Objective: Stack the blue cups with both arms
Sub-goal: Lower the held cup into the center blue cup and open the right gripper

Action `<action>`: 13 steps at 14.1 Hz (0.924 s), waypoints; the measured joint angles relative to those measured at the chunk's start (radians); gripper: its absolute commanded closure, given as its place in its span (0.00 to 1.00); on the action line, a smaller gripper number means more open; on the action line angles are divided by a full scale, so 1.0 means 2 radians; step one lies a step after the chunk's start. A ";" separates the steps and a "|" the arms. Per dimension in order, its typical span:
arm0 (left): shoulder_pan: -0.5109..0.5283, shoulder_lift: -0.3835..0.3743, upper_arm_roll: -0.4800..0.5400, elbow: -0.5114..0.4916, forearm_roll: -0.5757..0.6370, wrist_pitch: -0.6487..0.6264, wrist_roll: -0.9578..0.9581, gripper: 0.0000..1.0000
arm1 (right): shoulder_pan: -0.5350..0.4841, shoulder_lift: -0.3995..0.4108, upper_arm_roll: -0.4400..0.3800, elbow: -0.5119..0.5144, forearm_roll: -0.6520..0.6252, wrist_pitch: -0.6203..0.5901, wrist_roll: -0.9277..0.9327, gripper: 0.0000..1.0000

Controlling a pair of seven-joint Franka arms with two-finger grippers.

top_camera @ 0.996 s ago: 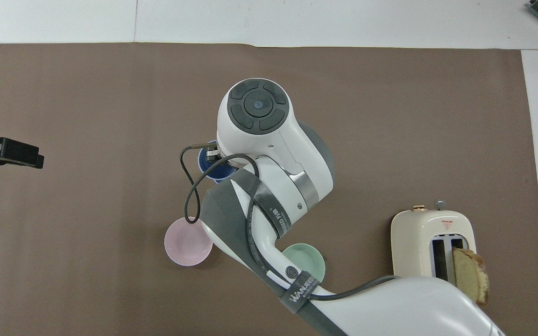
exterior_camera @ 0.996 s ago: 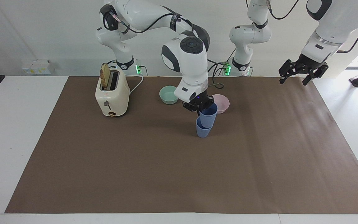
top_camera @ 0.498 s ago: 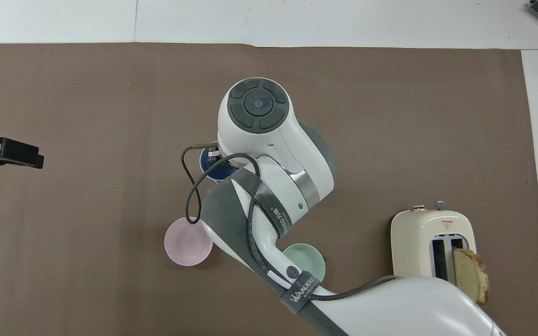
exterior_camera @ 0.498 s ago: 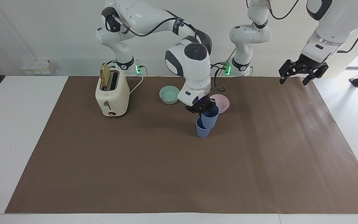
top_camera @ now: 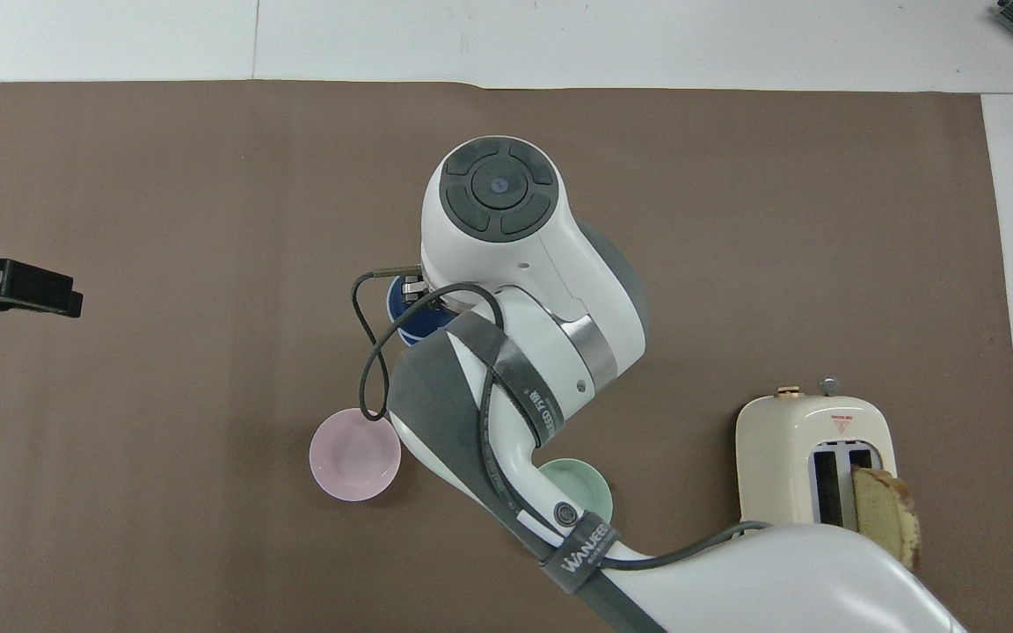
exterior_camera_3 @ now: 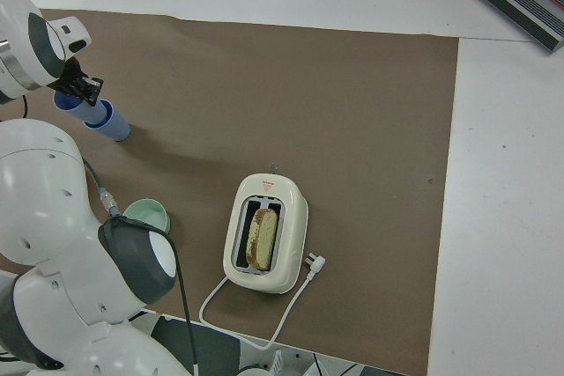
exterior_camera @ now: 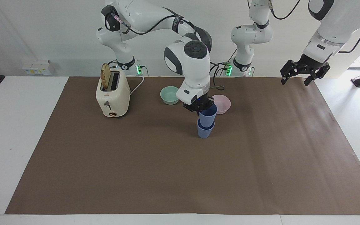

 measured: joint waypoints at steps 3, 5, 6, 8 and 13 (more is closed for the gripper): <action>0.000 0.000 0.000 0.000 0.000 0.000 0.000 0.00 | -0.002 0.001 0.000 -0.013 0.000 0.025 0.000 1.00; 0.000 0.000 0.000 0.000 0.000 0.000 0.000 0.00 | -0.002 0.002 0.000 -0.025 0.000 0.036 0.000 1.00; 0.000 0.000 0.000 0.000 0.000 0.000 0.000 0.00 | -0.002 0.002 0.000 -0.028 0.000 0.037 0.000 1.00; 0.000 0.000 0.000 0.000 0.000 0.000 0.000 0.00 | -0.002 0.002 0.000 -0.035 0.000 0.037 0.000 1.00; 0.000 0.000 0.000 0.000 0.000 0.000 0.000 0.00 | -0.002 0.002 0.000 -0.041 0.000 0.037 0.000 0.00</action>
